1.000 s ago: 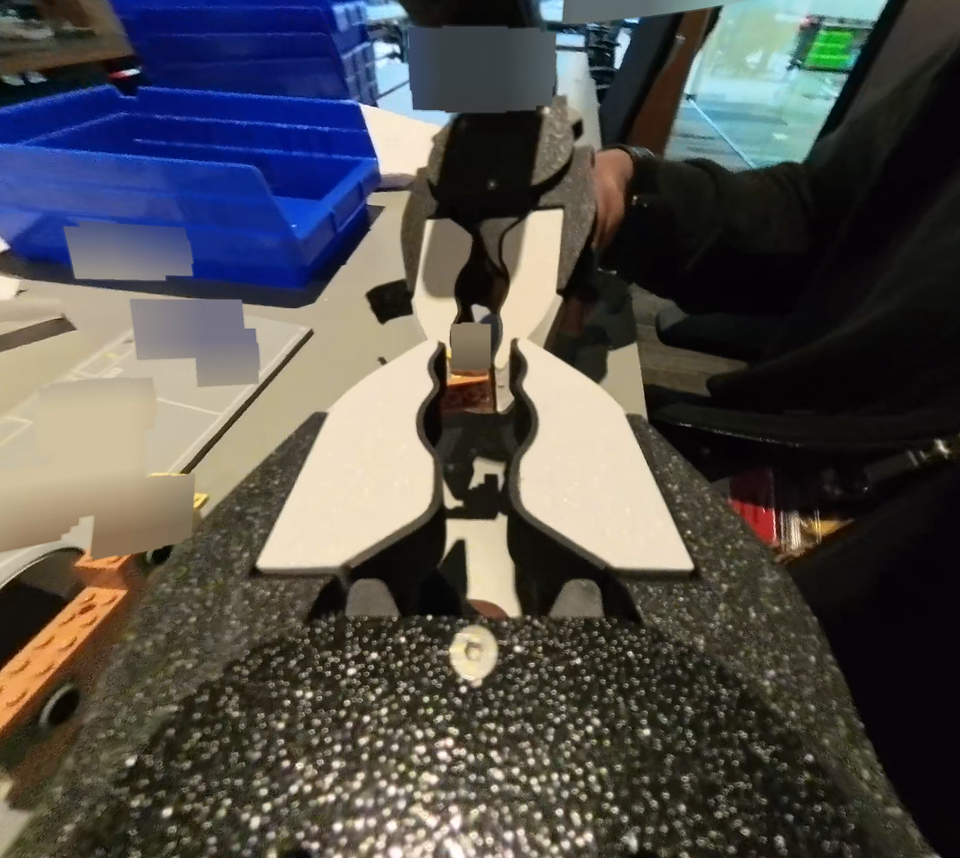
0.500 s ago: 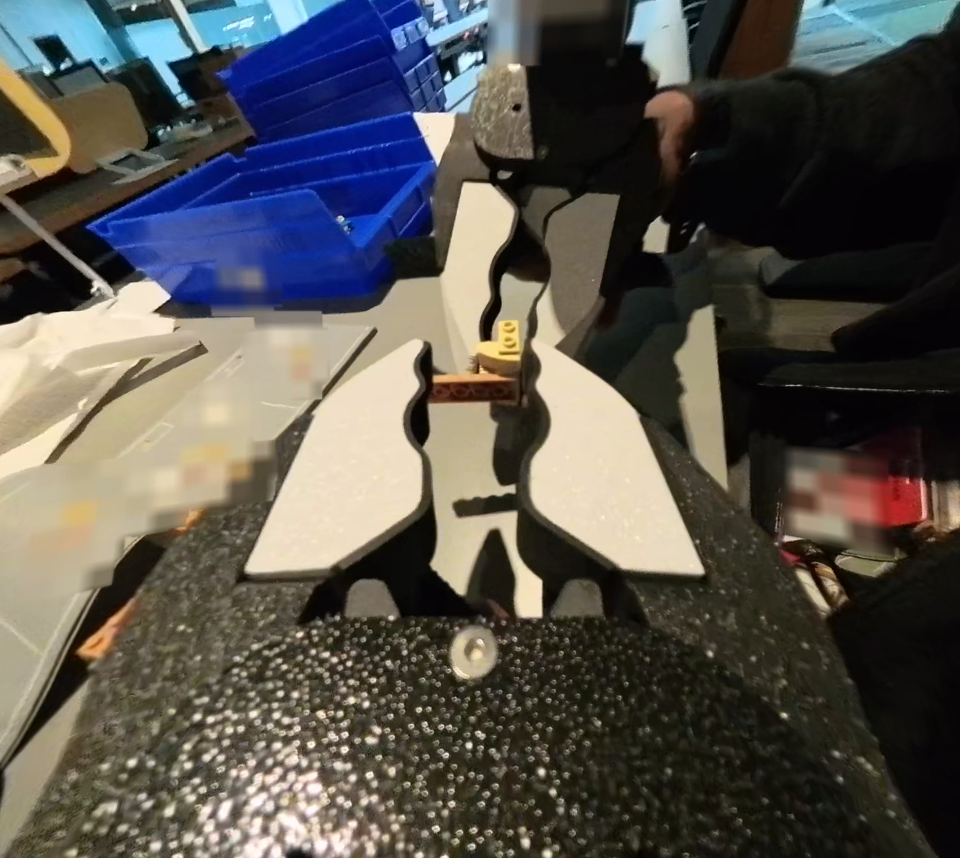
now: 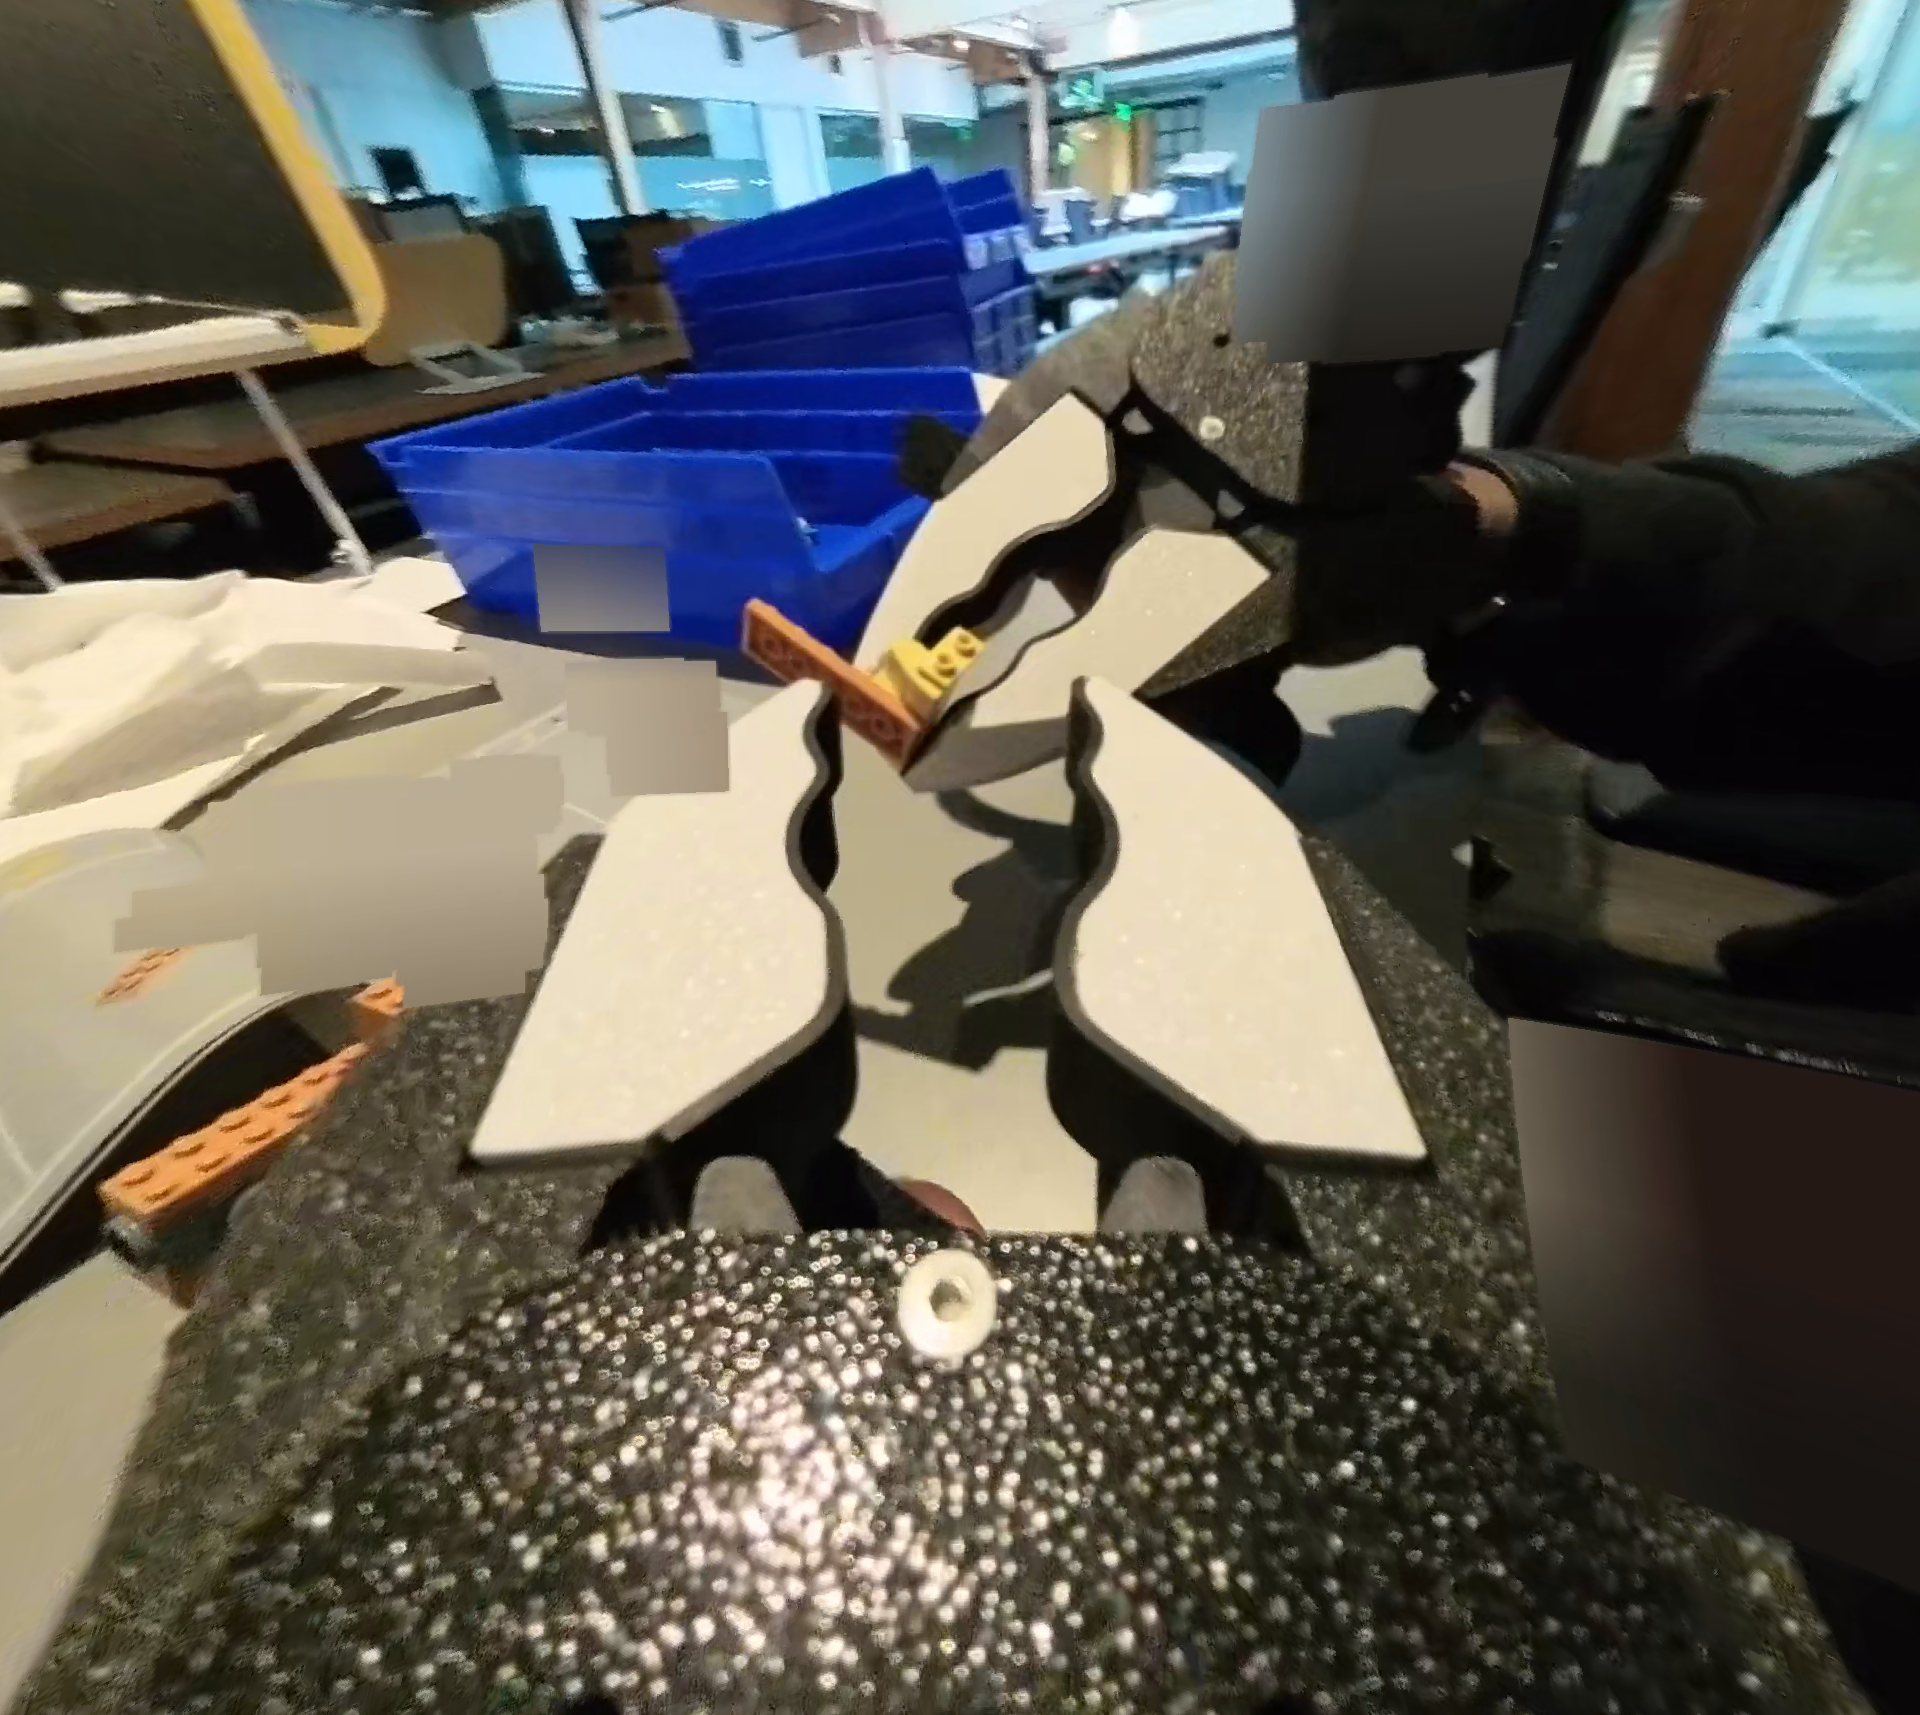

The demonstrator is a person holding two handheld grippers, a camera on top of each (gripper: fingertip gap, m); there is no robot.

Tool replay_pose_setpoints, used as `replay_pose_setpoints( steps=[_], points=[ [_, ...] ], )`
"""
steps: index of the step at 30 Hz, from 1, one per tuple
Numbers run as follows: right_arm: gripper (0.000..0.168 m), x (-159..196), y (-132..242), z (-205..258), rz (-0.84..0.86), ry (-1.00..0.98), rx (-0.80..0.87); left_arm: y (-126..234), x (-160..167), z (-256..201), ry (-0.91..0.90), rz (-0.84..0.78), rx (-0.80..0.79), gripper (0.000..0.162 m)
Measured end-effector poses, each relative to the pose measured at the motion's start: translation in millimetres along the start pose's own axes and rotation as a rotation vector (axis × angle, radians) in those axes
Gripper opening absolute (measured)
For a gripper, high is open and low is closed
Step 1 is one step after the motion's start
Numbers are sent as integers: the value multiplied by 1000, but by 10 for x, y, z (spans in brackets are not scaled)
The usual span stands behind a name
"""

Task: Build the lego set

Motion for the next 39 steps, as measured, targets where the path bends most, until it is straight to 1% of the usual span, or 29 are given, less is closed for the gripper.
replay_pose_setpoints(
  steps=[3, 6, 8, 9, 11, 16, 21, 24, 26, 29, 31, 33, 39],
  points=[
    [18, 13, -25, 42, -8, -236, 9, -14, 20, -25, -41, 21, -104, 38],
    [18, -56, -20, 139, -109, -499, -74, -11, 21, -32, -129, 48, -206, 36],
    [18, -76, -8, 167, -157, -642, -122, -7, 34, -31, -183, 68, -235, 35],
    [18, -77, 0, 170, -175, -701, -140, -3, 32, -33, -207, 71, -240, 32],
    [18, -73, 21, 153, -219, -797, -163, 1, 42, -36, -236, 85, -235, 30],
    [18, -86, 81, 99, -330, -957, -170, -14, 93, -55, -307, 139, -263, 34],
    [18, -115, 74, 154, -417, -1095, -197, -87, 88, -143, -443, 158, -303, 38],
    [18, -131, 75, 178, -491, -1221, -251, -121, 72, -183, -513, 161, -333, 39],
    [18, -151, 87, 169, -560, -1341, -320, -147, 77, -206, -535, 160, -338, 40],
    [18, -118, 74, 155, -629, -1546, -424, -171, 65, -226, -526, 122, -330, 42],
    [18, -93, 64, 165, -652, -1640, -471, -178, 43, -224, -515, 85, -315, 43],
    [18, -95, 73, 163, -665, -1672, -491, -178, 30, -208, -520, 63, -304, 42],
    [18, -132, 83, 151, -688, -1685, -499, -195, 80, -176, -568, 81, -293, 41]
  ],
)
Point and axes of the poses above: each gripper's, where its closed fingertips meet, y back along the fingers, x out of its underside, z = x × y across the jaws, the point moved 4 cm from there along y, back along the fingers, and after that the axes turned 5 degrees about -z, right-handed, at the moved point
